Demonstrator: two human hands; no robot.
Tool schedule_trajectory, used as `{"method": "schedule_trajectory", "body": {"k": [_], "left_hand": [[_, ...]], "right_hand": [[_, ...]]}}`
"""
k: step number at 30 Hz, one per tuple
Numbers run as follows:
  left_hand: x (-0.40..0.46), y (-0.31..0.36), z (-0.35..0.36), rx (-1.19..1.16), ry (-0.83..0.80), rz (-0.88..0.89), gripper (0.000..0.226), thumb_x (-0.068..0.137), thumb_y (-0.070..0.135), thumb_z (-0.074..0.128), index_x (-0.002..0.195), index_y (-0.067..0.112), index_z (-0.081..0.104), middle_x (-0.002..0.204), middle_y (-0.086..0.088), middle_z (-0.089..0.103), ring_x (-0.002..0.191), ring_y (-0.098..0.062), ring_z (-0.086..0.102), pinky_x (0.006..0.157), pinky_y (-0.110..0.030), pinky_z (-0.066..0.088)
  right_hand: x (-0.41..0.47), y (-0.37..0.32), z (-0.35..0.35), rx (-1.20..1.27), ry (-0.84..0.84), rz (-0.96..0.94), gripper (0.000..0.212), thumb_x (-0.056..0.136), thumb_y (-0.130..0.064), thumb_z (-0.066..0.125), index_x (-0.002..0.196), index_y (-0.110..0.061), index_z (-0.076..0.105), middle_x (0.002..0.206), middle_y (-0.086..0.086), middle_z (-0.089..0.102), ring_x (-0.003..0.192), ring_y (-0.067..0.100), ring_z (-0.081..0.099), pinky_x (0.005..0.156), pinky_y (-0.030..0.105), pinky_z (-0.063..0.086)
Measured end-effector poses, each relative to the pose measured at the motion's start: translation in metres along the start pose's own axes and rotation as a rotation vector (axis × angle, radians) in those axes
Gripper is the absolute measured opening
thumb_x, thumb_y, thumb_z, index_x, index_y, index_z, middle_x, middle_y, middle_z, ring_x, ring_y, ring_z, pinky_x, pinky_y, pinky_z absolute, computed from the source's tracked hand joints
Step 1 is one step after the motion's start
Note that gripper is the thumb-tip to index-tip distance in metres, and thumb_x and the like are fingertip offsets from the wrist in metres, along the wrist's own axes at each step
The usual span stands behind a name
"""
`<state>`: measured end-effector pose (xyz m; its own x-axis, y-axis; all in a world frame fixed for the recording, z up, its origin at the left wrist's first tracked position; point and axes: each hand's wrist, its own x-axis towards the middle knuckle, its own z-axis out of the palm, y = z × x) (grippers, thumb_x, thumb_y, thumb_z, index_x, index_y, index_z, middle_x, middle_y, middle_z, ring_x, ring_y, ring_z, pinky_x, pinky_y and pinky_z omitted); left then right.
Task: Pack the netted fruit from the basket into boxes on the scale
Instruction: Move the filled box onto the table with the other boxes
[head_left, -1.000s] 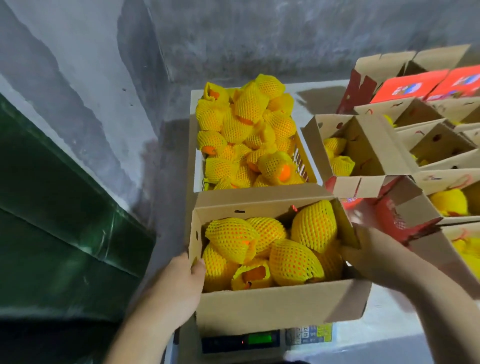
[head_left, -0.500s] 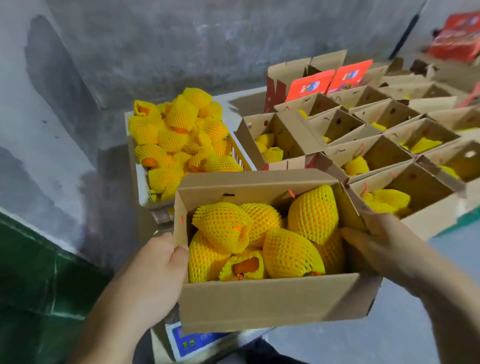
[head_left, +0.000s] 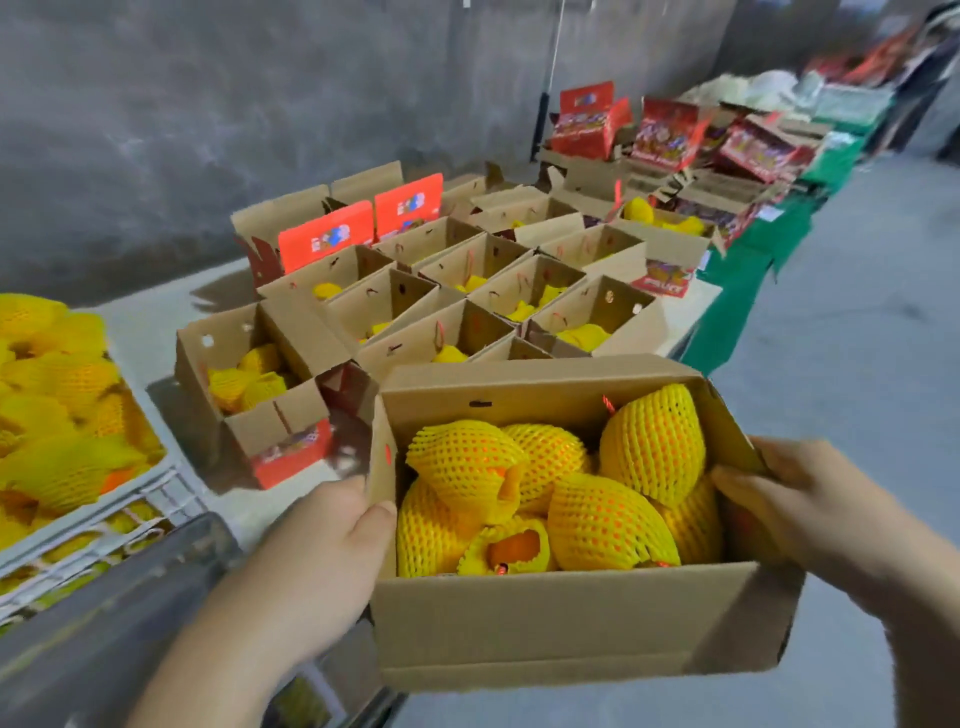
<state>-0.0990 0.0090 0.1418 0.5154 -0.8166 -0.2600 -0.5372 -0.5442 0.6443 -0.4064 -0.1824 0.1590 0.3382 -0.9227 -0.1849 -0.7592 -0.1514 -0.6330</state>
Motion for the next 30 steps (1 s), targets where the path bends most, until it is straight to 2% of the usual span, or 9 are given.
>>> {"method": "schedule_trajectory", "body": {"k": [3, 6, 9, 12, 15, 19, 23, 27, 30], "left_hand": [[0.039, 0.067, 0.044, 0.001, -0.052, 0.063, 0.028, 0.109, 0.04, 0.044, 0.1, 0.023, 0.064, 0.089, -0.004, 0.07, 0.084, -0.018, 0.068, 0.08, -0.043, 0.057], [0.079, 0.135, 0.093, -0.014, -0.123, 0.121, 0.03, 0.109, 0.038, 0.046, 0.096, 0.018, 0.065, 0.084, -0.005, 0.071, 0.081, -0.023, 0.069, 0.083, -0.048, 0.058], [0.122, 0.198, 0.135, -0.03, -0.147, 0.212, 0.029, 0.109, 0.029, 0.049, 0.085, 0.017, 0.06, 0.075, 0.002, 0.066, 0.077, -0.018, 0.065, 0.071, -0.034, 0.049], [0.164, 0.249, 0.169, -0.022, -0.157, 0.256, 0.033, 0.108, 0.028, 0.049, 0.077, 0.02, 0.053, 0.07, 0.004, 0.059, 0.069, -0.017, 0.059, 0.063, -0.035, 0.042], [0.21, 0.29, 0.197, -0.013, -0.152, 0.291, 0.034, 0.108, 0.028, 0.049, 0.076, 0.017, 0.048, 0.07, 0.002, 0.055, 0.068, -0.017, 0.055, 0.063, -0.035, 0.04], [0.287, 0.338, 0.219, -0.013, -0.151, 0.319, 0.033, 0.108, 0.026, 0.048, 0.076, 0.016, 0.047, 0.06, 0.006, 0.055, 0.06, -0.008, 0.055, 0.056, -0.027, 0.036], [0.374, 0.383, 0.233, -0.025, -0.158, 0.343, 0.034, 0.108, 0.026, 0.049, 0.075, 0.018, 0.048, 0.07, 0.003, 0.052, 0.074, -0.026, 0.054, 0.067, -0.034, 0.036], [0.454, 0.428, 0.246, 0.088, -0.148, 0.411, 0.028, 0.108, 0.031, 0.048, 0.085, 0.016, 0.052, 0.079, 0.001, 0.055, 0.081, -0.022, 0.059, 0.064, -0.032, 0.034], [0.516, 0.457, 0.258, 0.083, -0.19, 0.406, 0.025, 0.109, 0.031, 0.047, 0.091, 0.02, 0.059, 0.089, -0.002, 0.063, 0.092, -0.026, 0.061, 0.076, -0.035, 0.043]], "right_hand": [[0.029, 0.057, -0.05, 0.055, 0.053, 0.048, 0.024, 0.098, -0.018, 0.064, 0.08, -0.003, 0.067, 0.063, 0.002, 0.059, 0.061, 0.018, 0.05, 0.061, 0.037, 0.04], [0.057, 0.111, -0.102, 0.112, 0.127, 0.077, 0.023, 0.1, -0.017, 0.064, 0.081, -0.007, 0.071, 0.073, 0.013, 0.07, 0.065, 0.028, 0.058, 0.067, 0.041, 0.047], [0.085, 0.152, -0.148, 0.147, 0.211, 0.113, 0.025, 0.101, -0.019, 0.063, 0.082, -0.005, 0.07, 0.078, 0.019, 0.07, 0.067, 0.034, 0.059, 0.069, 0.047, 0.052], [0.115, 0.183, -0.183, 0.195, 0.304, 0.159, 0.03, 0.1, -0.017, 0.064, 0.074, -0.002, 0.064, 0.062, 0.006, 0.057, 0.061, 0.023, 0.047, 0.06, 0.038, 0.037], [0.153, 0.211, -0.201, 0.248, 0.348, 0.216, 0.036, 0.1, -0.018, 0.064, 0.067, -0.006, 0.057, 0.054, -0.009, 0.049, 0.059, 0.021, 0.042, 0.06, 0.037, 0.032], [0.219, 0.234, -0.215, 0.297, 0.39, 0.248, 0.035, 0.1, -0.02, 0.064, 0.069, -0.005, 0.057, 0.054, -0.009, 0.049, 0.059, 0.02, 0.043, 0.06, 0.036, 0.031], [0.286, 0.243, -0.223, 0.338, 0.426, 0.269, 0.033, 0.101, -0.018, 0.063, 0.069, -0.009, 0.063, 0.054, -0.009, 0.055, 0.059, 0.018, 0.047, 0.059, 0.036, 0.034], [0.355, 0.248, -0.237, 0.409, 0.483, 0.331, 0.028, 0.102, -0.016, 0.062, 0.077, -0.005, 0.07, 0.07, 0.01, 0.069, 0.067, 0.024, 0.056, 0.062, 0.037, 0.04], [0.411, 0.251, -0.247, 0.404, 0.497, 0.36, 0.03, 0.102, -0.017, 0.063, 0.076, -0.006, 0.07, 0.07, 0.01, 0.065, 0.067, 0.026, 0.055, 0.06, 0.037, 0.038]]}}
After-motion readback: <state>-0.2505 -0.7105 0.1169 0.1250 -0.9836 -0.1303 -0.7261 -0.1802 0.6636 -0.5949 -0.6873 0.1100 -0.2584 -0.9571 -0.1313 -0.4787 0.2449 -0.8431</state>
